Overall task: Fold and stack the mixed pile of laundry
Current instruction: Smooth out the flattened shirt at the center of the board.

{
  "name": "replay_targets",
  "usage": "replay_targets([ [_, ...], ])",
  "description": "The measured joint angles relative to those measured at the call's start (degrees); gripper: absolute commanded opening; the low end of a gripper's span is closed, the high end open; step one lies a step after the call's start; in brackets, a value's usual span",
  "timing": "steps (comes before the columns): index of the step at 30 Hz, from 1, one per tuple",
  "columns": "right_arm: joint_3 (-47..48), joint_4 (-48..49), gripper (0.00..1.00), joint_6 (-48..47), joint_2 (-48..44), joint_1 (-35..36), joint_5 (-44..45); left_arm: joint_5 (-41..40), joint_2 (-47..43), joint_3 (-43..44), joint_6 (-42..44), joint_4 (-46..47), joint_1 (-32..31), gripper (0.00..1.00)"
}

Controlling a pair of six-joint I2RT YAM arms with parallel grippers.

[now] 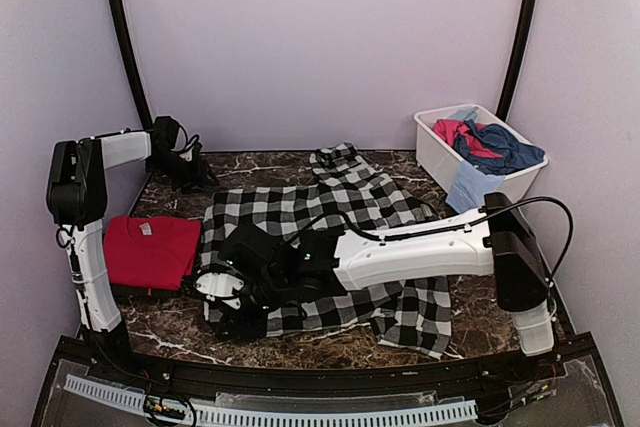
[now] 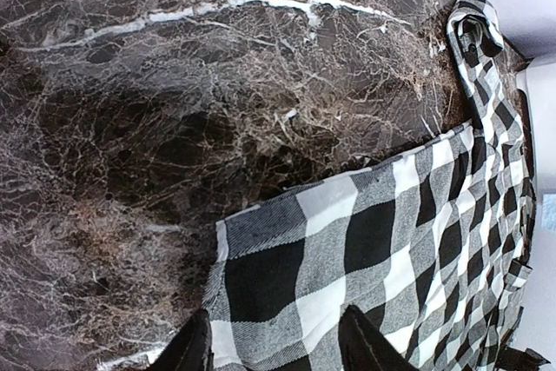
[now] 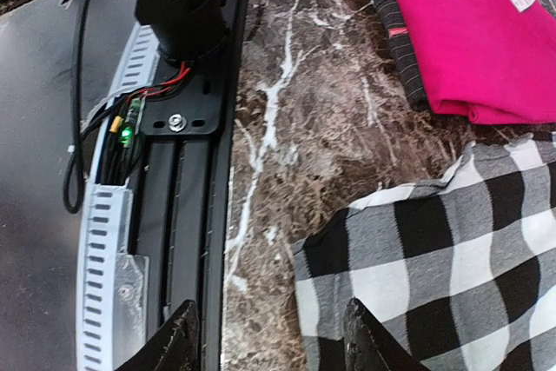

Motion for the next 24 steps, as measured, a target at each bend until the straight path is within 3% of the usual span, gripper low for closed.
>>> replay_targets([
  [10, 11.8, -5.2, 0.49, -2.9, 12.1, -0.9, 5.1, 1.1, -0.4, 0.0, 0.0, 0.0, 0.0, 0.51],
  [14, 13.1, -7.3, 0.34, -4.1, 14.5, -0.9, 5.3, 1.3, -1.1, 0.0, 0.0, 0.0, 0.0, 0.51],
  [15, 13.4, -7.7, 0.26, -4.2, 14.9, -0.9, 5.4, 1.4, -1.1, 0.0, 0.0, 0.0, 0.0, 0.51],
  [17, 14.3, -8.2, 0.0, -4.3, 15.7, -0.9, 5.4, 1.4, -1.1, 0.0, 0.0, 0.0, 0.0, 0.51],
  [24, 14.9, -8.5, 0.0, -5.0, 15.9, -0.9, 5.6, 1.5, -1.1, -0.1, 0.0, 0.0, 0.0, 0.51],
])
